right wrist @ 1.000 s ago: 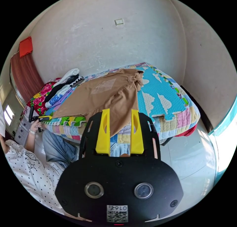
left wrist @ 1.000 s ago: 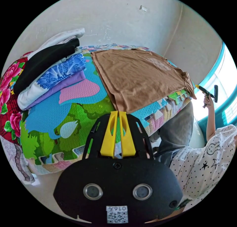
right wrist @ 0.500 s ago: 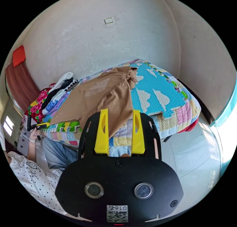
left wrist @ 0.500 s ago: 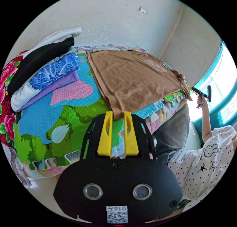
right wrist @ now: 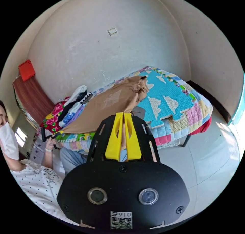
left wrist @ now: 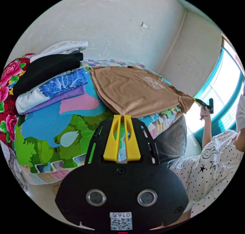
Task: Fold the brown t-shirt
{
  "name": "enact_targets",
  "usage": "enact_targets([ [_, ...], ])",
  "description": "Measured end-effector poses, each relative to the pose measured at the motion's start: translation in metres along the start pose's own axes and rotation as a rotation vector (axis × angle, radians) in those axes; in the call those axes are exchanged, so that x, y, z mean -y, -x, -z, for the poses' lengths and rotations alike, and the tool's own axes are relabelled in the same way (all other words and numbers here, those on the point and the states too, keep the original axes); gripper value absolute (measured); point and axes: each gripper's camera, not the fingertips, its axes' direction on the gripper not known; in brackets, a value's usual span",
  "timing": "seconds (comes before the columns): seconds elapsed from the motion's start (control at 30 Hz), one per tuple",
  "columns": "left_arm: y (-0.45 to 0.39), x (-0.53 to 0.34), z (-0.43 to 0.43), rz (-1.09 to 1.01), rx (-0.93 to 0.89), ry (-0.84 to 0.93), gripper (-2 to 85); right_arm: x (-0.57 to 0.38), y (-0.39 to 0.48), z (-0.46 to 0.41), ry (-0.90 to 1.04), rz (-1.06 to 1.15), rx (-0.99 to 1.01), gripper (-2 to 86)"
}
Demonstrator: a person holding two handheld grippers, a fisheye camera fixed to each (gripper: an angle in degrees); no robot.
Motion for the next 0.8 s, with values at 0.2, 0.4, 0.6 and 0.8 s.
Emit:
enact_targets([
  [0.2, 0.005, -0.009, -0.031, 0.016, 0.035, 0.127, 0.4, -0.022, -0.031, -0.028, 0.267, -0.044, -0.15, 1.1],
  [0.4, 0.002, -0.01, -0.031, 0.022, 0.124, 0.13, 5.0, -0.028, -0.056, -0.005, 0.068, -0.056, -0.076, 9.1],
  [0.6, -0.006, -0.015, -0.03, 0.007, 0.147, 0.088, 5.6, -0.024, -0.076, -0.032, 0.173, 0.021, 0.114, 13.9],
  [0.8, -0.015, -0.009, -0.05, -0.018, 0.124, 0.084, 1.4, -0.015, -0.055, -0.064, 0.274, 0.163, 0.147, 2.1],
])
